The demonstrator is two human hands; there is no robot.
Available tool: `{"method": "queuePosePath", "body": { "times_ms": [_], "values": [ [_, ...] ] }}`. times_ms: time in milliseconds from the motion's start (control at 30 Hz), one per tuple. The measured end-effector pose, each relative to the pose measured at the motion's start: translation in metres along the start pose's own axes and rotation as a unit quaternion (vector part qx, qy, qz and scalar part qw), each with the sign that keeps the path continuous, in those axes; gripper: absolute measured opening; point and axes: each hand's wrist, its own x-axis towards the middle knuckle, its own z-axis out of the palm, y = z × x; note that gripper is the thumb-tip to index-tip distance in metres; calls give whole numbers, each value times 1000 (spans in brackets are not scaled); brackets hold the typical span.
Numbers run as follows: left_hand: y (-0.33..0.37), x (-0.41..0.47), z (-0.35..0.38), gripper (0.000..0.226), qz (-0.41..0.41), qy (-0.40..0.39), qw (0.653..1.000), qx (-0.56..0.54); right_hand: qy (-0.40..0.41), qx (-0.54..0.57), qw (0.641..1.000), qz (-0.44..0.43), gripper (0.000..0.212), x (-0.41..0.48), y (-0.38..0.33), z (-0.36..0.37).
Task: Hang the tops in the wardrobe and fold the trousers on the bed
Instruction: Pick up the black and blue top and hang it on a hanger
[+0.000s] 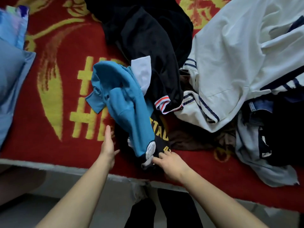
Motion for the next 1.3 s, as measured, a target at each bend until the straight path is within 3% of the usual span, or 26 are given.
{"method": "queuePosePath", "body": {
  "times_ms": [67,133,200,267,333,400,467,567,633,667,700,800,833,900,1000,1100,1167,1233,1300],
  "values": [
    [0,-6,2,74,-27,-58,995,-72,-19,-11,1000,-6,44,-2,-19,10],
    [-3,-10,1,50,-5,-52,997,-50,-37,-27,999,1,51,-4,-33,20],
    [-4,-13,-5,24,56,9,998,-29,-76,-27,996,30,58,-8,-43,24],
    [-1,-15,-17,18,103,34,992,-66,-101,45,990,84,53,-15,-46,25],
    [3,-14,-38,15,129,70,986,-80,-34,214,960,180,44,-23,-49,29],
    [0,-10,-67,17,140,119,981,-64,91,344,886,298,45,-29,-53,35],
    [-8,-10,-98,22,146,156,976,-40,173,438,794,384,67,-26,-63,38],
    [-23,-13,-139,30,144,193,970,-26,175,616,653,405,93,-10,-85,43],
    [-32,-15,-165,33,128,219,967,-25,157,698,598,361,76,-2,-100,44],
    [-35,-17,-177,33,118,230,966,-23,159,703,608,333,64,-1,-107,44],
    [-38,-18,-188,33,110,243,964,-21,169,680,646,303,56,0,-115,45],
    [-51,-25,-218,31,94,283,954,-16,208,392,863,242,37,-4,-138,49],
    [-56,-25,-226,31,84,294,952,-11,229,281,910,200,29,-5,-147,50],
    [-65,-25,-238,30,61,296,953,15,244,133,956,99,17,-6,-161,51],
    [-74,-18,-246,31,30,259,957,125,110,22,992,55,21,-3,-169,50],
    [-73,-13,-241,58,22,243,943,227,-14,26,992,125,34,1,-158,46],
    [-65,-11,-230,70,49,253,934,248,42,127,971,200,35,7,-150,40],
    [-55,-10,-216,78,83,266,922,269,188,288,891,296,33,21,-139,28],
    [-50,-8,-206,77,137,262,899,324,288,430,770,373,45,40,-130,13]
  ]
}}
